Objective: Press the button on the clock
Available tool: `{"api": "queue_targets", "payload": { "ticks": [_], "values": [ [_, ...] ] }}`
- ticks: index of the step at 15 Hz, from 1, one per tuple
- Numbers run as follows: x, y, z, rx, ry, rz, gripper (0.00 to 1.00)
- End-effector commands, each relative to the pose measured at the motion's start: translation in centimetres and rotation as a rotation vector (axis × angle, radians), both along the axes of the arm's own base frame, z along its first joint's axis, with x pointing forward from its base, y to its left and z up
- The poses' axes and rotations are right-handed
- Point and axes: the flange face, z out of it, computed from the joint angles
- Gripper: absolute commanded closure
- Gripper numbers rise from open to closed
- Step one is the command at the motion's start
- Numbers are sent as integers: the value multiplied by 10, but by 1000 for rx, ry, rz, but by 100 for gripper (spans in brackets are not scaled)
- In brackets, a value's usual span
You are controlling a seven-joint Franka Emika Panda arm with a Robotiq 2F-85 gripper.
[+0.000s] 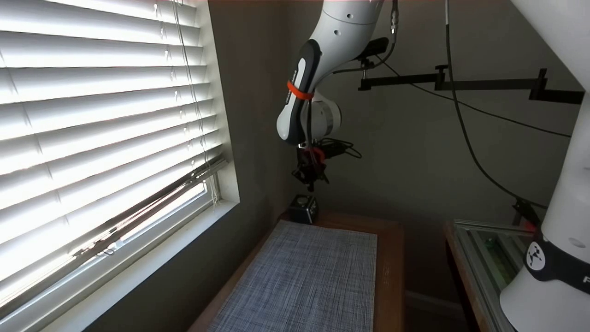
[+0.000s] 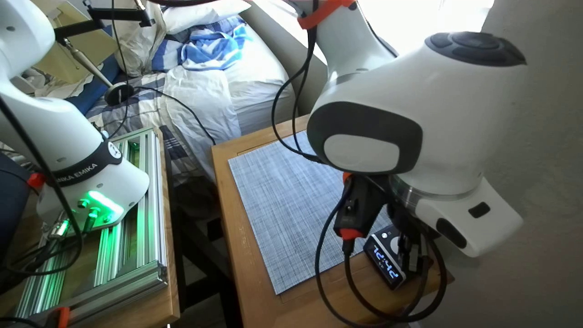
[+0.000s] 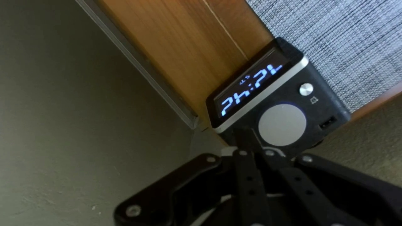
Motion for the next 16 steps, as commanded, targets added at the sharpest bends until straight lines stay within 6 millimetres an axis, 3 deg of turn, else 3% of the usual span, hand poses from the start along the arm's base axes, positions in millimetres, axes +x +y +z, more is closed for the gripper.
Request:
{"api": "queue_targets", "payload": {
  "ticks": [1,16],
  "values": [
    [7,-7,-10,6,-20,-32,100],
    [13,-15,-21,7,-49,-60,100]
  ]
}}
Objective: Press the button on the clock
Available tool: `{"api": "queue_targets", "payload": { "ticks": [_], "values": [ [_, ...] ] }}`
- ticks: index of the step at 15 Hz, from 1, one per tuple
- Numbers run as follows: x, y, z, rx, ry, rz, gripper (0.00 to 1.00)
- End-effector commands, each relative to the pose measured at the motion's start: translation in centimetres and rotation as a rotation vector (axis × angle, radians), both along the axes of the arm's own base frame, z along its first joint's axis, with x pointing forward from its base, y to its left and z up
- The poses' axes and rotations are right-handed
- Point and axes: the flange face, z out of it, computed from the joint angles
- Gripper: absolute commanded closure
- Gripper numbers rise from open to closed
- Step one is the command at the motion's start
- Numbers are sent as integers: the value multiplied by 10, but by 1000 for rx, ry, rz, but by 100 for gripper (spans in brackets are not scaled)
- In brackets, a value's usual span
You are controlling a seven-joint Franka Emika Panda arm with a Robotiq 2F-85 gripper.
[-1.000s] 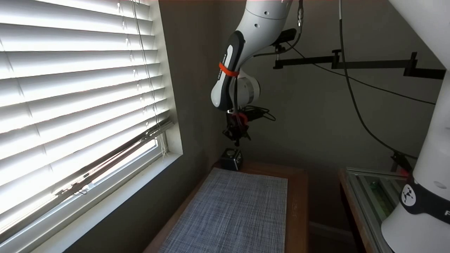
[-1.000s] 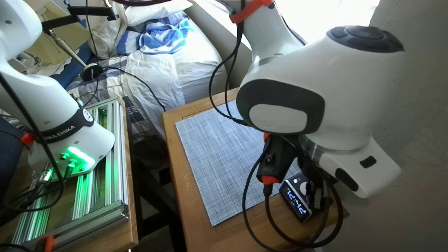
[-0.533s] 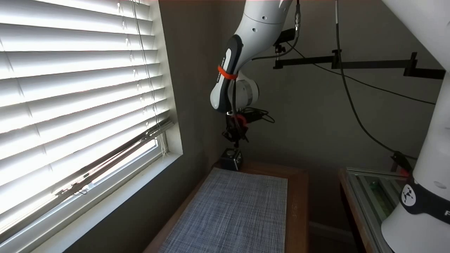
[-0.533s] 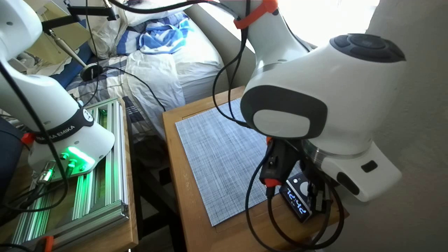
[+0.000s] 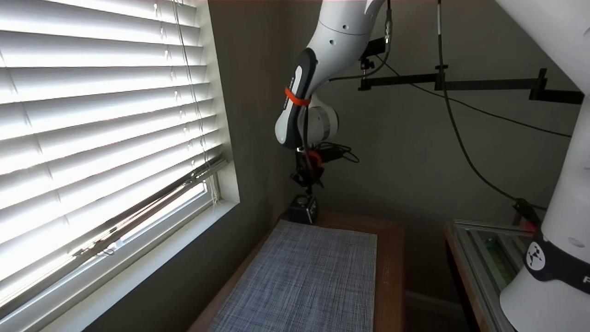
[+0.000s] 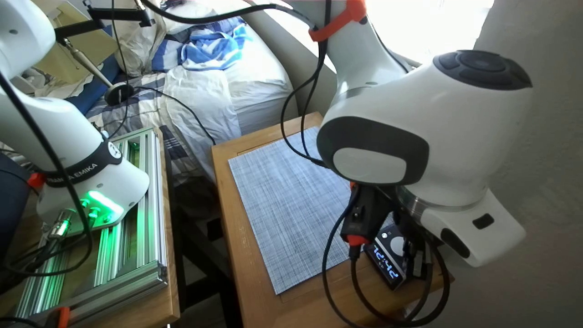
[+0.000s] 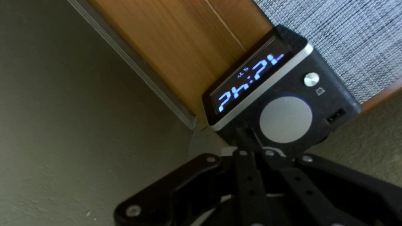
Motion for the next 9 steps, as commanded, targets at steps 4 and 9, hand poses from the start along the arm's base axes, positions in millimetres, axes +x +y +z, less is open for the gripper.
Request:
{"api": "queue_targets", "payload": {
  "ticks": [4,9],
  "values": [
    [6,-10,-9,-5,-44,-39,100],
    [8,-10,-10,-1,-56,-46,100]
  ]
}}
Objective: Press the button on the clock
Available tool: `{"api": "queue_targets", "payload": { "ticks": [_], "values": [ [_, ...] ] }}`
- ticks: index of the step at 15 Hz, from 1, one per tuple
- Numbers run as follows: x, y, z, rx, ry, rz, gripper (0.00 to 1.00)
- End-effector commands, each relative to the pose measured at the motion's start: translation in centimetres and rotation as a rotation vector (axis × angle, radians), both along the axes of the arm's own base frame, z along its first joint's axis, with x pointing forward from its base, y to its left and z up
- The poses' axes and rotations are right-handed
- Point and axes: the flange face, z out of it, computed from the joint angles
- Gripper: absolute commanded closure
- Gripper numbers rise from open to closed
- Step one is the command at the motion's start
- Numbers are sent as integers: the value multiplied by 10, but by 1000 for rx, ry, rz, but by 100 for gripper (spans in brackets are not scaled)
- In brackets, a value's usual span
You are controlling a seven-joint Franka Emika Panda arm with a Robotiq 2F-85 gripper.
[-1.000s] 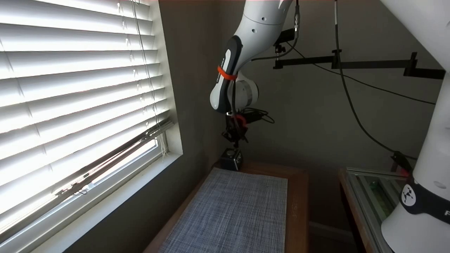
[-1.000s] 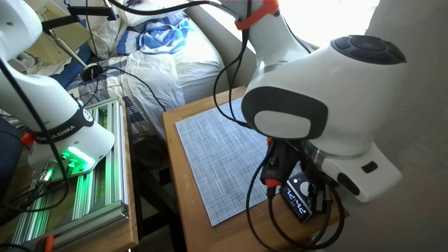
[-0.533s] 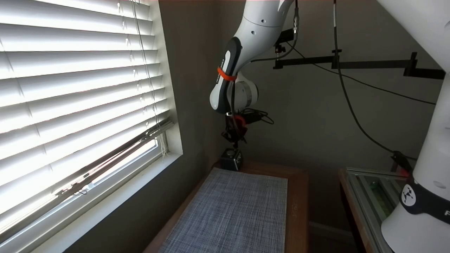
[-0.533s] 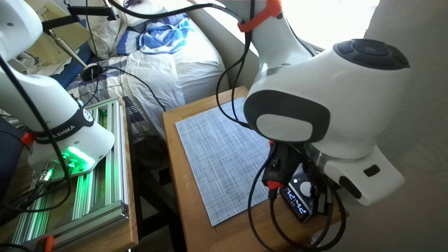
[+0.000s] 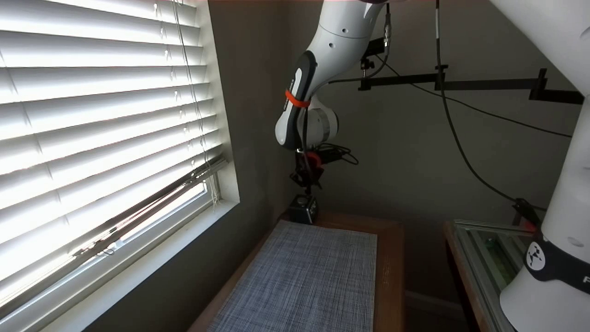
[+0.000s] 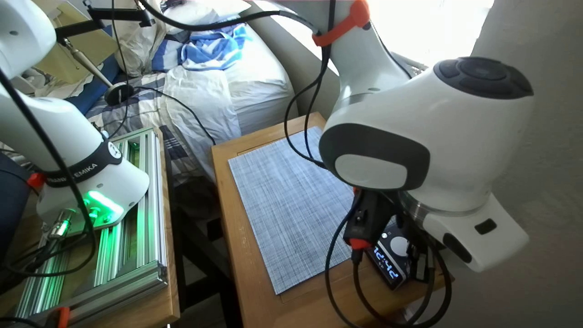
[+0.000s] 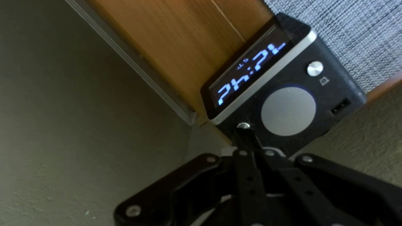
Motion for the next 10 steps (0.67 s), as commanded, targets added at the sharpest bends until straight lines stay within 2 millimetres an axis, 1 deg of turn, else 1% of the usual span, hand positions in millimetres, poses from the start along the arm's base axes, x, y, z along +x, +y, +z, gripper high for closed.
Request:
{"api": "queue_targets", "payload": {
  "ticks": [1,10],
  "values": [
    [6,-6,-6,4,-35,-32,100],
    [5,-5,-11,2,-29,-37,100]
  ]
}}
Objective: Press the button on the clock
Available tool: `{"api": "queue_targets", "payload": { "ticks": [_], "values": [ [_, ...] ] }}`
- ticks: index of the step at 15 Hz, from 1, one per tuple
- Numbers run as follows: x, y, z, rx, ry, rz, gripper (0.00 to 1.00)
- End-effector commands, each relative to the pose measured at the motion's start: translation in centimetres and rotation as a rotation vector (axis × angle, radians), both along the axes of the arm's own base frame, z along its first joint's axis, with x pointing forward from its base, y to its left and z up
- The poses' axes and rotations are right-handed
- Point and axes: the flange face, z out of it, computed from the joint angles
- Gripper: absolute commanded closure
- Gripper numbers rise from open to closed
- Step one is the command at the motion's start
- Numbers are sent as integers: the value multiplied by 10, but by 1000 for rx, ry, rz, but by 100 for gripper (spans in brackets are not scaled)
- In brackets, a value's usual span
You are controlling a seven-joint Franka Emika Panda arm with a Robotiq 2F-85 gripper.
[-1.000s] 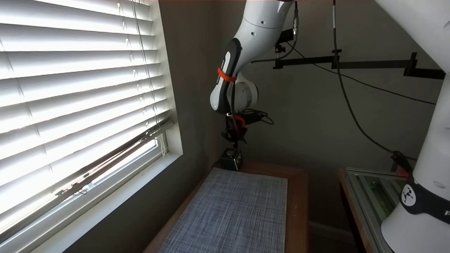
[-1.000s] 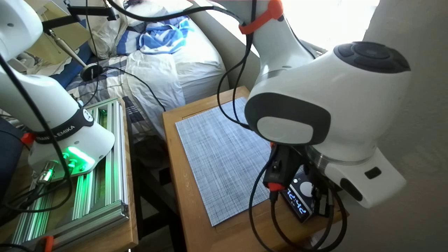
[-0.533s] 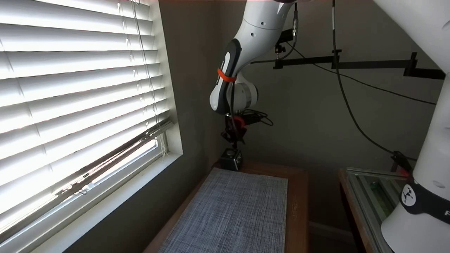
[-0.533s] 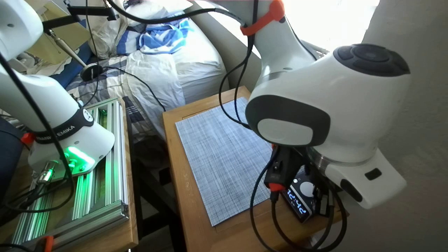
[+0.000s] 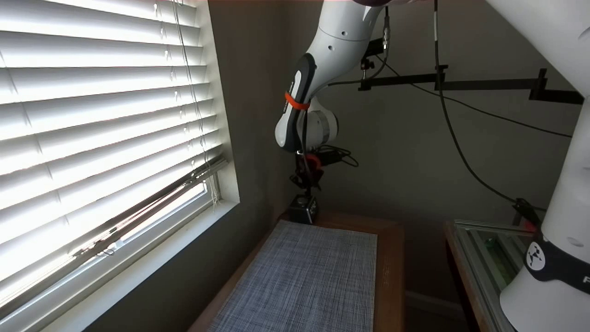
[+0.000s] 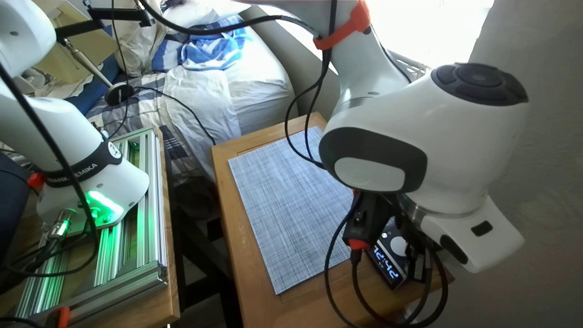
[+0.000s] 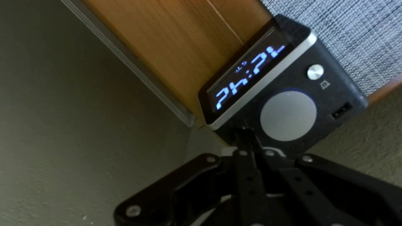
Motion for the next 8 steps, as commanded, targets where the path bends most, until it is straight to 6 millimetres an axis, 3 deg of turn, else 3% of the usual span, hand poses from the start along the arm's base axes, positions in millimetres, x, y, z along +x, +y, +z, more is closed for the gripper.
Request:
{"api": "queue_targets", "payload": {
  "ticks": [1,8],
  "values": [
    [5,-6,-5,-2,-30,-33,100],
    [4,-6,-5,-3,-40,-36,100]
  ]
}}
